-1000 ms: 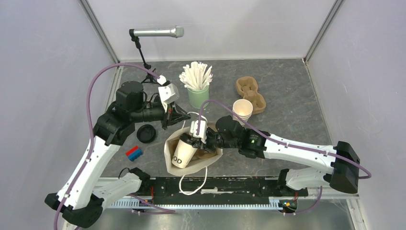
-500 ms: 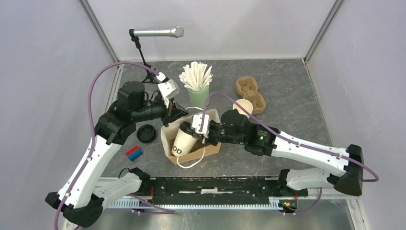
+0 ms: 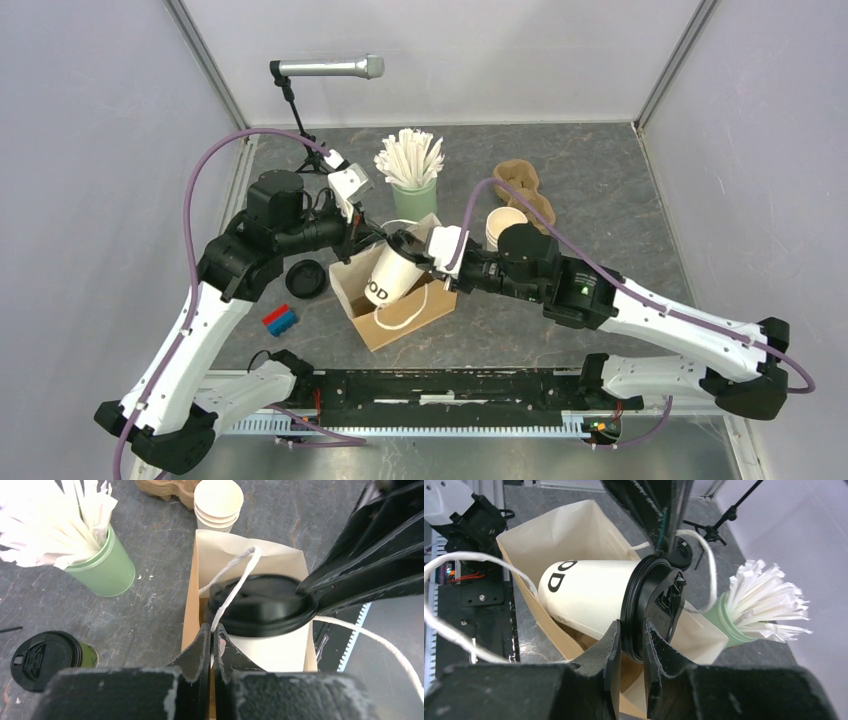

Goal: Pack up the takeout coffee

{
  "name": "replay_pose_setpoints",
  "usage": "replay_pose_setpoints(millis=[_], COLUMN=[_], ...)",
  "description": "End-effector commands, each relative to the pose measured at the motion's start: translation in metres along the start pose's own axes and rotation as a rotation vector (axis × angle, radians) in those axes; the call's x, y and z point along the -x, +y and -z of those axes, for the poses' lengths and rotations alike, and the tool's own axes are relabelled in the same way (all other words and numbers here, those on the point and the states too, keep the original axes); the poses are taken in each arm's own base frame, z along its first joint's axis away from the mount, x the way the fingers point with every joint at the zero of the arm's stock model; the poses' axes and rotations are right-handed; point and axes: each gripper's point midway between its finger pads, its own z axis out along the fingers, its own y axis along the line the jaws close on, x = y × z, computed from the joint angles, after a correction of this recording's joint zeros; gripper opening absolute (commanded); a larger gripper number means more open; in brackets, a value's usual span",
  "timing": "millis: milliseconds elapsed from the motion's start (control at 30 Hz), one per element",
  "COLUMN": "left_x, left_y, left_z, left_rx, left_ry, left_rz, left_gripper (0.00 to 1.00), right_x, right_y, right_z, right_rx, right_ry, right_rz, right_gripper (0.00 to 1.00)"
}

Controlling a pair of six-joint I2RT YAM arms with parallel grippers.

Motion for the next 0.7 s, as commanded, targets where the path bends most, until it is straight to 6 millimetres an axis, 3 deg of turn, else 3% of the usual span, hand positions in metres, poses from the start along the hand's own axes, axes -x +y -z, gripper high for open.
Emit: replay_pose_setpoints(millis=[0,400,667], left_x=[0.008,-0.002,-0.011], left_y=[0.005,0.011,0.015], left_z=[0.009,0.032,0.031], left_rx=[0.053,0.133,0.152], left_ry=[-0.004,0.048,0.067], left_rz=[0.02,-0.026,-0.037], left_gripper=[0.04,0.03,0.03], right_x=[0.043,0.075,0.065], right_y=[-0.034,-0.072,-0.096], right_z=[0.026,0.071,0.111], right_rx=[-0.145,-0.36,-0.515], right_ry=[-0.103,-0.233,-0.179], right_rz=[0.004,-0.096,-0.138], right_gripper=[0.0,0.0,0.01])
